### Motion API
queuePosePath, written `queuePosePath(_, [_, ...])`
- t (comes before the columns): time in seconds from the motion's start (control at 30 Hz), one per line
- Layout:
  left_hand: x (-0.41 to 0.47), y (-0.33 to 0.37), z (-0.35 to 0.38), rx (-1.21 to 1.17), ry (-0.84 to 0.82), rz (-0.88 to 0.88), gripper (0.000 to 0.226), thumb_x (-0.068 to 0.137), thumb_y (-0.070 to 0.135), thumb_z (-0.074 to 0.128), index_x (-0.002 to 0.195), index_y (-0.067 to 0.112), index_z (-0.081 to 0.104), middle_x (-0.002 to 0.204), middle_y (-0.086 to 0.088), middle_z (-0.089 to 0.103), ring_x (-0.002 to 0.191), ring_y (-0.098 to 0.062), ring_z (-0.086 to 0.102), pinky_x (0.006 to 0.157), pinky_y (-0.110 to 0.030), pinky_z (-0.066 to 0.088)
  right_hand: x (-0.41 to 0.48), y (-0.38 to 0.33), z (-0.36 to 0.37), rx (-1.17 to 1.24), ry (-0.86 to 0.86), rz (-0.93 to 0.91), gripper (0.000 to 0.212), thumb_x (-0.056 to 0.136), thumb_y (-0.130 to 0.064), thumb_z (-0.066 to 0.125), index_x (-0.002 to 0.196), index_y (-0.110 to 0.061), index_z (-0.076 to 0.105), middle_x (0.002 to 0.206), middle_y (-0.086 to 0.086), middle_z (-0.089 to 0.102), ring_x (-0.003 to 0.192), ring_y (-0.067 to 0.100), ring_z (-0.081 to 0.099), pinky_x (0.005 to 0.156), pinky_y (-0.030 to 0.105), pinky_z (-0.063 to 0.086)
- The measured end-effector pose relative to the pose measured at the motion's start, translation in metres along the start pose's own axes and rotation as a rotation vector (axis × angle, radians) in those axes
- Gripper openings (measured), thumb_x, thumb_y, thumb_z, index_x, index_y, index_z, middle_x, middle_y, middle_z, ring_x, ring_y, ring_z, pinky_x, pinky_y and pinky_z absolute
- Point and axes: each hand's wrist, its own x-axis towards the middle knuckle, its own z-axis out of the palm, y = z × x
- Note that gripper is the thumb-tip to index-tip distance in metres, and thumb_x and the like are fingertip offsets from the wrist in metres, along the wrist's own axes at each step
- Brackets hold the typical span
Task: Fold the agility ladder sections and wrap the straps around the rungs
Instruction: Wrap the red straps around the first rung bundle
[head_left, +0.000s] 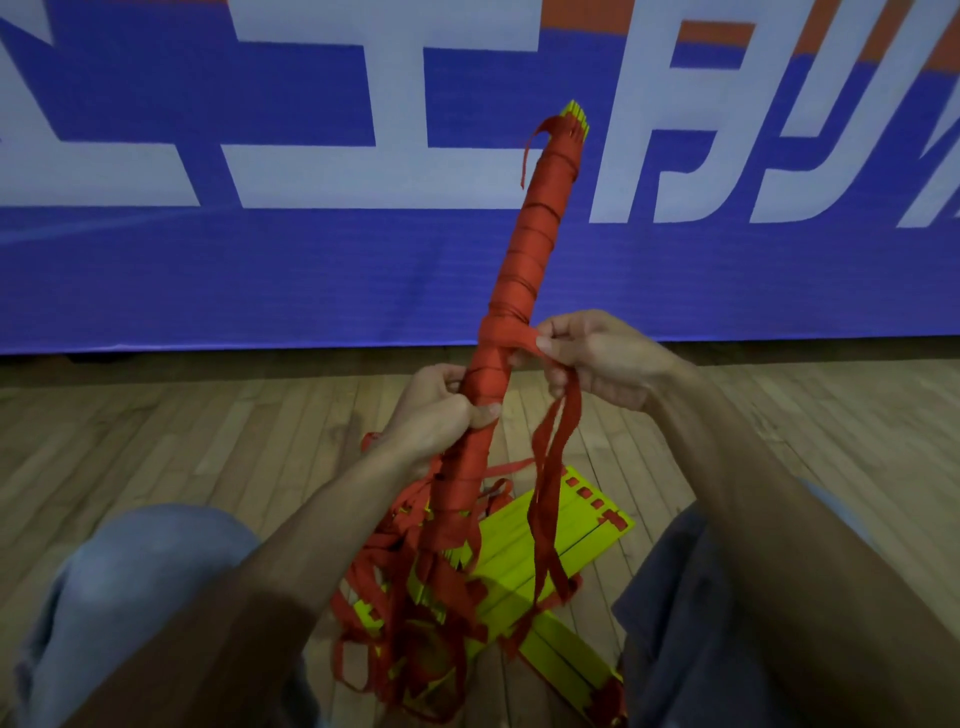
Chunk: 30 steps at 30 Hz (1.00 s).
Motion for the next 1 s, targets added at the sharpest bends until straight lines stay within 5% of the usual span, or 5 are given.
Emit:
queuePosePath(0.13, [-0.001, 0.001, 0.004, -0.031, -0.031, 0.009, 0.028, 0.081, -0.005, 0.070, 0.092, 0.019, 0.059, 0.087, -0.002, 0.063, 0.077, -0.016, 0.062, 0.064, -0.029, 0.053, 0.005, -0.002, 0.000, 0.060, 0.158, -0.130, 0.025, 0.100, -0.013, 0.049, 0.079, -0.004, 0.059, 0.063, 0.004, 0.058, 0.044, 0.007, 0.036, 0.046, 0.021, 0.030])
queuePosePath(0.33, [-0.005, 0.004, 0.002, -0.149, -0.083, -0.003, 0.041, 0.080, -0.002, 0.072, 0.118, 0.007, 0.060, 0.091, -0.002, 0.068, 0.099, -0.036, 0.068, 0.089, -0.062, 0.051, 0.008, 0.006, -0.004, -0.108, 0.235, -0.146, 0.035, 0.095, -0.029, 0.060, 0.063, -0.016, 0.058, 0.055, 0.001, 0.052, 0.045, 0.009, 0.036, 0.044, 0.018, 0.029])
queuePosePath(0.53, [-0.013, 0.012, -0.009, -0.256, -0.326, 0.115, 0.037, 0.078, 0.007, 0.066, 0.115, 0.003, 0.062, 0.099, -0.017, 0.066, 0.093, -0.037, 0.071, 0.086, -0.055, 0.055, 0.006, 0.004, -0.002, -0.117, 0.286, -0.202, 0.053, 0.077, -0.050, 0.061, 0.087, 0.001, 0.061, 0.058, -0.003, 0.049, 0.045, 0.001, 0.039, 0.045, 0.013, 0.031])
queuePosePath(0.73, [-0.015, 0.007, -0.011, -0.316, -0.659, 0.086, 0.060, 0.069, 0.027, 0.082, 0.114, -0.005, 0.059, 0.099, -0.024, 0.071, 0.089, -0.031, 0.072, 0.076, -0.039, 0.060, 0.002, 0.004, 0.010, 0.144, 0.196, -0.252, 0.054, 0.076, -0.035, 0.074, 0.109, 0.006, 0.063, 0.086, 0.013, 0.068, 0.053, 0.004, 0.059, 0.042, 0.014, 0.038])
queuePosePath(1.0, [-0.007, 0.001, 0.002, -0.165, -0.305, 0.073, 0.029, 0.095, -0.003, 0.048, 0.116, 0.009, 0.064, 0.108, -0.009, 0.069, 0.098, -0.022, 0.067, 0.075, -0.033, 0.055, 0.010, 0.008, 0.019, 0.090, 0.461, -0.302, 0.031, 0.069, -0.014, 0.086, 0.096, -0.005, 0.072, 0.082, 0.003, 0.075, 0.075, 0.015, 0.072, 0.066, 0.028, 0.057])
